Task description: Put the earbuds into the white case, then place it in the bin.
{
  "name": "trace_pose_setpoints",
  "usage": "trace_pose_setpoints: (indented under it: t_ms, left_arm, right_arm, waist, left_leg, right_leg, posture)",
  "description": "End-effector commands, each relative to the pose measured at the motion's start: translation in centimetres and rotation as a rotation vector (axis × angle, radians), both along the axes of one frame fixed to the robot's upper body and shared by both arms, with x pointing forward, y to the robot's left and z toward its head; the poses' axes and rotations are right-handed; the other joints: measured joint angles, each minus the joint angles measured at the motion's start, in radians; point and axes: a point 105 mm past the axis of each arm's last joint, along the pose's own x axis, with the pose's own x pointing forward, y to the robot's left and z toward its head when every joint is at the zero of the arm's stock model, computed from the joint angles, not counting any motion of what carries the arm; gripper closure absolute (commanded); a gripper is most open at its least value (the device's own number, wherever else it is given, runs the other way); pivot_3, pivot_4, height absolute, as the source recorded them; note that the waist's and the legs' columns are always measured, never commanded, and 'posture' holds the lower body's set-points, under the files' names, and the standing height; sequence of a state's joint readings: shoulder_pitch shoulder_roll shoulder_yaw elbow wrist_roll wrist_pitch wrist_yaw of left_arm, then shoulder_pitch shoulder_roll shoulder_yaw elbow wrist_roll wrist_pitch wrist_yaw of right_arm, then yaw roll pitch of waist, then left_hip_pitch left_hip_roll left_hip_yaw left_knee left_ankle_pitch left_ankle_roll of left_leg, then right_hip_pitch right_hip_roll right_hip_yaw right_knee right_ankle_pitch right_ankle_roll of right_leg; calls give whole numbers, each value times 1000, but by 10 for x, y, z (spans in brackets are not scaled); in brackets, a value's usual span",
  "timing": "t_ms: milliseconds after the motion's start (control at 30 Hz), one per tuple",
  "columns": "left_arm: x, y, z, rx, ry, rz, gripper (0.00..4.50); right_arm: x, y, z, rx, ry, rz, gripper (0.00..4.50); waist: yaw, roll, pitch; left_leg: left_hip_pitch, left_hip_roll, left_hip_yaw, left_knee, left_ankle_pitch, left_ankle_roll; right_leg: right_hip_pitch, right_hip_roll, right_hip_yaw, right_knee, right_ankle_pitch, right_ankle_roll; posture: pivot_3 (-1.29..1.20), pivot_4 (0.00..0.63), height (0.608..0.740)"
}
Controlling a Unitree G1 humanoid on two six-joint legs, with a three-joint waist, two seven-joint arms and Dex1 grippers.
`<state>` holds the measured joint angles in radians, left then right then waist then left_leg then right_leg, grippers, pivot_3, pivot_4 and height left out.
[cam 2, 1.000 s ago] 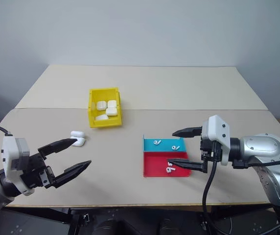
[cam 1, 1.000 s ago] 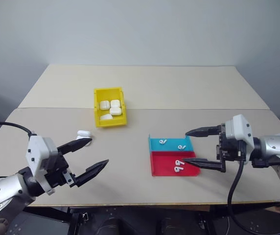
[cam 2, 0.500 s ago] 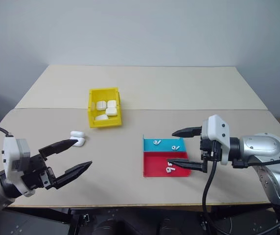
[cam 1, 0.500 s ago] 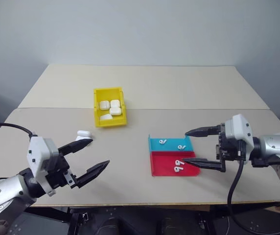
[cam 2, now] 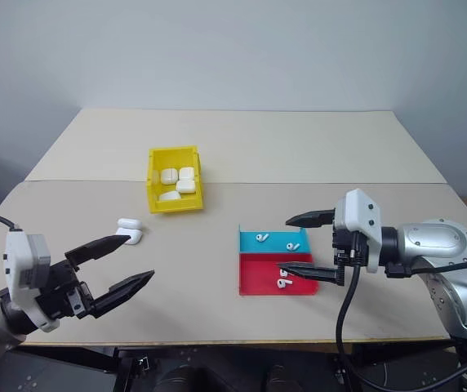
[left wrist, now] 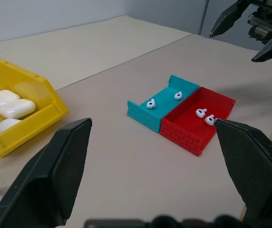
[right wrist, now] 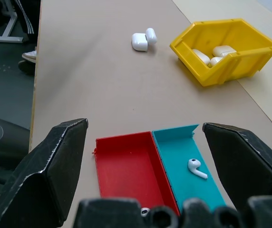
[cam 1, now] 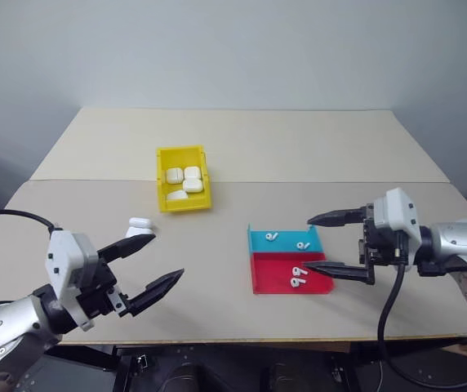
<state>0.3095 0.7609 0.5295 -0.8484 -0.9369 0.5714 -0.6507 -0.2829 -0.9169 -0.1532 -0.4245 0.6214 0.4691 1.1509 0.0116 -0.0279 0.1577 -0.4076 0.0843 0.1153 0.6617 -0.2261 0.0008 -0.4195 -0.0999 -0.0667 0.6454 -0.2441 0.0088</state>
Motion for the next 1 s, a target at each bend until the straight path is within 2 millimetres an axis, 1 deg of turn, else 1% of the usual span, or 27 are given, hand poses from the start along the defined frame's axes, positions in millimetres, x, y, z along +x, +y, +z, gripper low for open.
trace_pose_setpoints:
  t_ms: [33, 1000]
  left_arm:
    - [-2, -1, 9, 9, -45, -19, 0]
    - [-1, -3, 11, 22, -52, -28, 0]
  right_arm:
    - [-4, 4, 7, 7, -46, 20, 19]
    - [-7, 4, 7, 19, -41, 8, 19]
  waist:
    - [0, 0, 0]
    - [0, 0, 0]
  left_leg:
    - [0, 0, 0, 0, 0, 0]
    - [0, 0, 0, 0, 0, 0]
  right_leg:
    - [0, 0, 0, 0, 0, 0]
    - [0, 0, 0, 0, 0, 0]
  posture:
    - [0, 150, 740]
    - [0, 150, 740]
